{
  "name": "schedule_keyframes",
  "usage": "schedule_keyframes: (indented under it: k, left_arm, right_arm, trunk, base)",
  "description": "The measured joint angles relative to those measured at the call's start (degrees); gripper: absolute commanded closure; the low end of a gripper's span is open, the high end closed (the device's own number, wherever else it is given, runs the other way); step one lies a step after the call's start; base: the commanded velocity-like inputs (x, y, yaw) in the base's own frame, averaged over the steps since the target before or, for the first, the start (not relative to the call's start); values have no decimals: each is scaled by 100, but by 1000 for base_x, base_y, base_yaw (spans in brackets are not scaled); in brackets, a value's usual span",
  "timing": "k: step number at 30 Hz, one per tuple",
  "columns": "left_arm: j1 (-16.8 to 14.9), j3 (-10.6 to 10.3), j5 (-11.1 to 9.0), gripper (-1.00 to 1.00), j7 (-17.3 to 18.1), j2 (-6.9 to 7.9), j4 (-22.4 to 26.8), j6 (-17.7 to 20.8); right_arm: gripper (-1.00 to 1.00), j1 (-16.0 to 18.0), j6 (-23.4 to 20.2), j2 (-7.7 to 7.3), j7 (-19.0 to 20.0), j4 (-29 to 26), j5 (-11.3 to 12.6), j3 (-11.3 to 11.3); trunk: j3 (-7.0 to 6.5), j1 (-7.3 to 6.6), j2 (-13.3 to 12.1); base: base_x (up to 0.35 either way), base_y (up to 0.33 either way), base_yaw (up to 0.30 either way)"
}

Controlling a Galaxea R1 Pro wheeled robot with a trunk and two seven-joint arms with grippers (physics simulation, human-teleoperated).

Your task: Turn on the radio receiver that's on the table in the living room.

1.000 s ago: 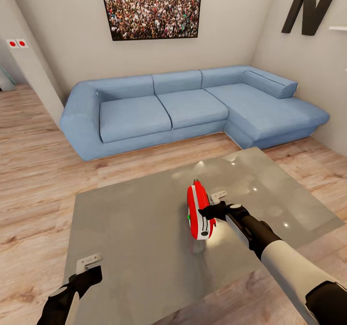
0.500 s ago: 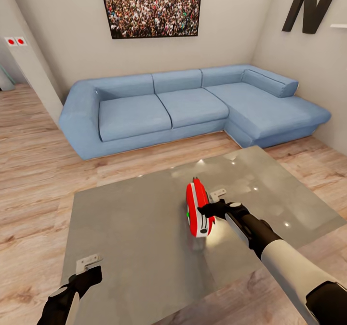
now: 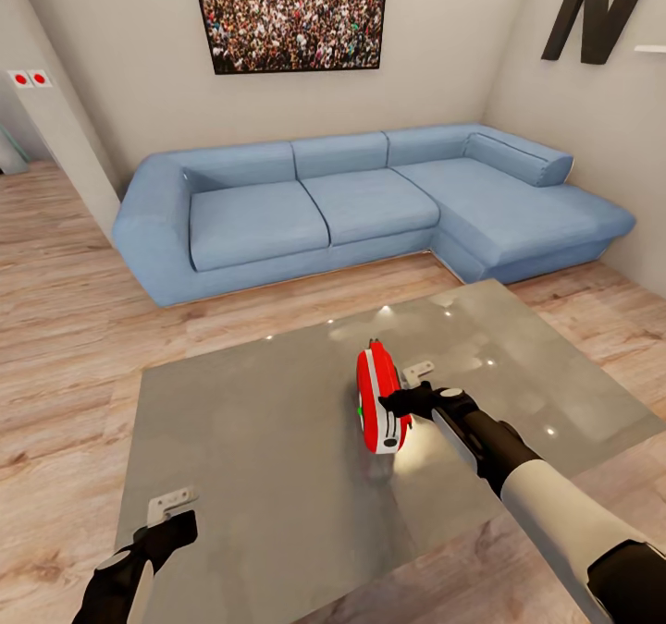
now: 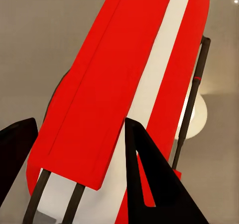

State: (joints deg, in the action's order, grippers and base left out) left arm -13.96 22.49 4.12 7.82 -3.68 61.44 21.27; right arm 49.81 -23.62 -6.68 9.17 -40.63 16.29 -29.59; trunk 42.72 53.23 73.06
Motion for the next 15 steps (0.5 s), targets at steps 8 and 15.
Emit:
schedule_keyframes:
  k: [8,15]
  left_arm:
    - [2,-7,0,100,-4,-3,0,0]
    - [0,-7,2,100,-9,-10,0,0]
  right_arm:
    - [100,0,2,0,-1,-16,-1,-2]
    - [100,0,4,0,6,-33,-14,0]
  trunk:
    - [17,21,39]
    - [36,44,80]
  base:
    - [0,0,0]
    - [0,0,0]
